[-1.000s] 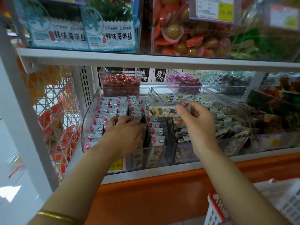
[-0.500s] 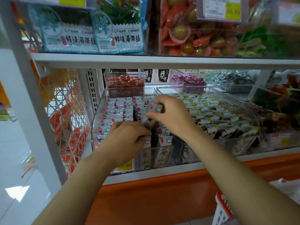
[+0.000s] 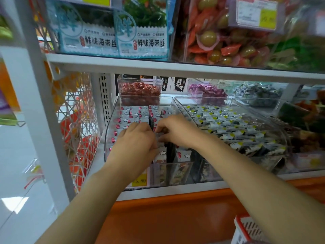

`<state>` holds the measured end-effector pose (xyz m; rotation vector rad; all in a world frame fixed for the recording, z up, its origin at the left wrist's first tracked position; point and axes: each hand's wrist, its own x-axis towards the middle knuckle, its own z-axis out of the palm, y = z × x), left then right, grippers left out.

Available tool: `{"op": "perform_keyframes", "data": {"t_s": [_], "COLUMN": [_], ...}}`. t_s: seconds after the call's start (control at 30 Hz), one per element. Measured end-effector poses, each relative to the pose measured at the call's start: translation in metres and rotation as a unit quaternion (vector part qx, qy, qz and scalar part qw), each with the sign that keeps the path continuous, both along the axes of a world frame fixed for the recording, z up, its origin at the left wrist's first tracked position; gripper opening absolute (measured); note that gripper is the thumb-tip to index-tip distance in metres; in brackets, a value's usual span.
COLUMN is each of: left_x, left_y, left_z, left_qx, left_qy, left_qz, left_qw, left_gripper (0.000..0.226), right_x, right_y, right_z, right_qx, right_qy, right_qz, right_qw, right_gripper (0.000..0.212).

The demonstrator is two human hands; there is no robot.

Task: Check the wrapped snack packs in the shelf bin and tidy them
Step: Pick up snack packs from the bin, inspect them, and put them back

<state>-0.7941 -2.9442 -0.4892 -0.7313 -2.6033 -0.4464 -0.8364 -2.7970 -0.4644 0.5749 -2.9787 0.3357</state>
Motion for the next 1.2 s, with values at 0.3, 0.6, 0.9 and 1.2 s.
{"op": "perform_keyframes", "data": {"t_s": [0.3,0.6,0.9,1.2], "left_x": [-0.001,-0.009,-0.007,-0.009], "left_y": [-0.006,-0.016,-0.016,-0.017], "left_z": [0.003,0.007,0.013,0.01], "left_qx": [0.068,0.113,0.142,0.17], "left_qy": [-0.101,-0.092,-0.103,-0.081], "left_qz": [-0.025,0.025,0.037,0.043], "left_qw": [0.992,0.989,0.984,0.981], "left_gripper": [0.003,0.021,0.022,0.019], "right_x": [-0.005,-0.01,-0.034,-0.024], "right_y": [0.002,0.006,0.001,0.009], "right_z": [0.005,0.013,0.008,0.017], "right_qx": [0.092,0.03,0.015,-0.086], "right_qy": [-0.025,-0.02,0.054,0.077], "right_qz": [0.002,-0.017,-0.039,-0.044], "right_qw": [0.995,0.999,0.998,0.992], "right_gripper": [0.039,0.033,0.016,0.008]}}
